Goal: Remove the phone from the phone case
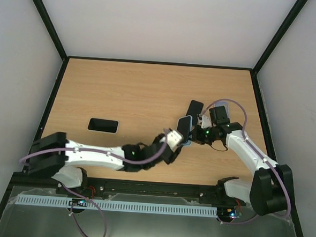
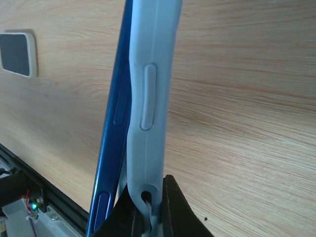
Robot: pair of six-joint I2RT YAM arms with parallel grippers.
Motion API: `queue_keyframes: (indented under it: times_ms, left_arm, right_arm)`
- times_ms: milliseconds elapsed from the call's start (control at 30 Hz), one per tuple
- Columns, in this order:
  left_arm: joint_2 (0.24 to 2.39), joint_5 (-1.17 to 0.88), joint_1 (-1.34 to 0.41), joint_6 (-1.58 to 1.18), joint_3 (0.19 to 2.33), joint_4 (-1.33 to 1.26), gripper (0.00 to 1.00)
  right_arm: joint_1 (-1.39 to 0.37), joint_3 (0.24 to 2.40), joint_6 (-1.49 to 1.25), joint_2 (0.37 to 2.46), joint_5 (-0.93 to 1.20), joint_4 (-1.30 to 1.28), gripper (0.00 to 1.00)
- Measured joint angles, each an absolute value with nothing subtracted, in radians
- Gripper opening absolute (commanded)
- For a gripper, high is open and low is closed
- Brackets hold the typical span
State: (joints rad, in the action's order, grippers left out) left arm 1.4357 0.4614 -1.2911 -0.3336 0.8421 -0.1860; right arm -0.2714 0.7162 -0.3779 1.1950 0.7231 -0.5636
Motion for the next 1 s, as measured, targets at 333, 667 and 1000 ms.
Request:
queue_keyframes:
  times_ms: [333, 667, 1000]
  left_arm:
    - [1.724, 0.722, -1.437, -0.107, 0.862, -0.207, 0.62]
    - [1.779, 0.776, -1.424, 0.012, 0.862, -0.323, 0.59]
    - [1.821, 0.706, -1.384, 0.064, 0.868, -0.343, 0.59]
  right_arm:
    - [-0.271, 0.714, -0.352, 1.301, 0.718, -0.567, 0.02]
    - [-0.27, 0.715, -0.324, 1.414, 0.7, -0.567, 0.02]
    - [-0.27, 0.717, -0.321, 1.427, 0.703, -0.567, 0.02]
